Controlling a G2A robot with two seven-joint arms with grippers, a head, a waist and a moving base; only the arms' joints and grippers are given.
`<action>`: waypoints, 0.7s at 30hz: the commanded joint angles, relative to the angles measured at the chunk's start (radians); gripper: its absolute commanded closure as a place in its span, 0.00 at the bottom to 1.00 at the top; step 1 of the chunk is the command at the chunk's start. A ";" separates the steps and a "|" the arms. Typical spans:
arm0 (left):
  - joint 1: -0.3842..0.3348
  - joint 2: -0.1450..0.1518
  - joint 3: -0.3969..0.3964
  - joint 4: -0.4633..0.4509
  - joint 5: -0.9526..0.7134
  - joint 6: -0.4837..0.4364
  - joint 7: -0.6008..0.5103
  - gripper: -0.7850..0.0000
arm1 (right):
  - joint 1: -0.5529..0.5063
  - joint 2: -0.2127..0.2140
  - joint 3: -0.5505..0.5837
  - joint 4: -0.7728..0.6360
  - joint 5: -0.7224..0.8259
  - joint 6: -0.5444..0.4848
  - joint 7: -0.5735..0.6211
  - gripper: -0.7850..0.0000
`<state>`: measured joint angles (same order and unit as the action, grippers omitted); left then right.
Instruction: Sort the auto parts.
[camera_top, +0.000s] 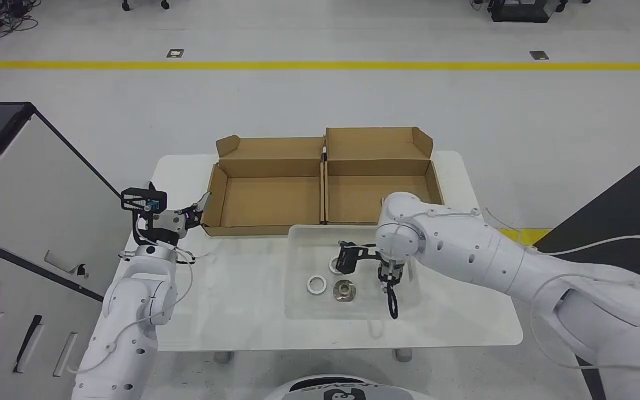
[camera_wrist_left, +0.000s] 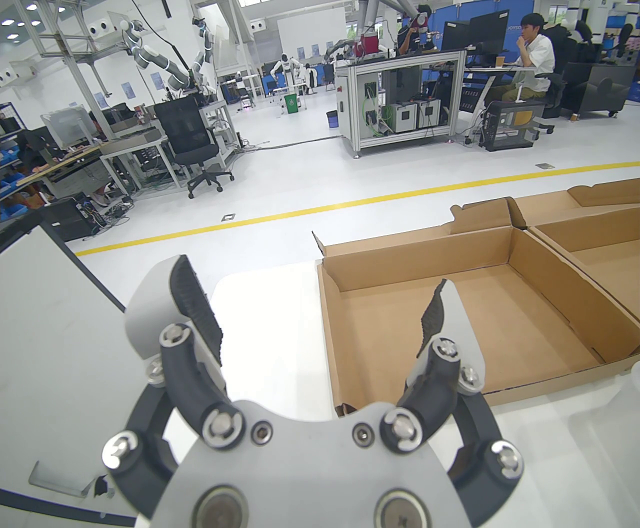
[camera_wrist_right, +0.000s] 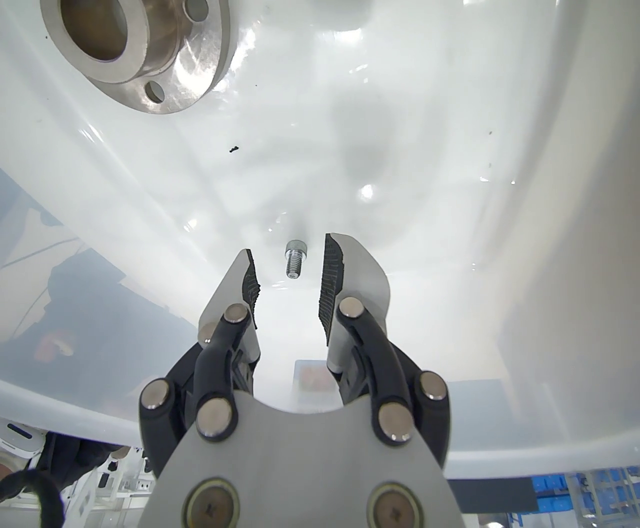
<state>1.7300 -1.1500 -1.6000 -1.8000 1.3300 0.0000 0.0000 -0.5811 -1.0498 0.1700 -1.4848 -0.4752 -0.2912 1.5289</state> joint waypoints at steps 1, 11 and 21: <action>0.000 0.000 0.000 0.000 0.000 0.000 0.000 0.00 | -0.001 -0.001 0.000 0.003 0.000 0.002 0.002 0.66; 0.000 0.000 0.000 0.000 0.000 0.000 0.000 0.00 | 0.004 -0.006 0.000 0.017 0.002 0.007 0.007 1.00; 0.000 0.000 0.000 0.000 0.000 0.000 0.000 0.00 | 0.072 0.059 0.107 -0.166 0.141 0.051 0.007 1.00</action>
<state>1.7300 -1.1500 -1.6000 -1.8000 1.3300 0.0000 0.0000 -0.5162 -1.0035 0.2587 -1.6201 -0.3544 -0.2454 1.5359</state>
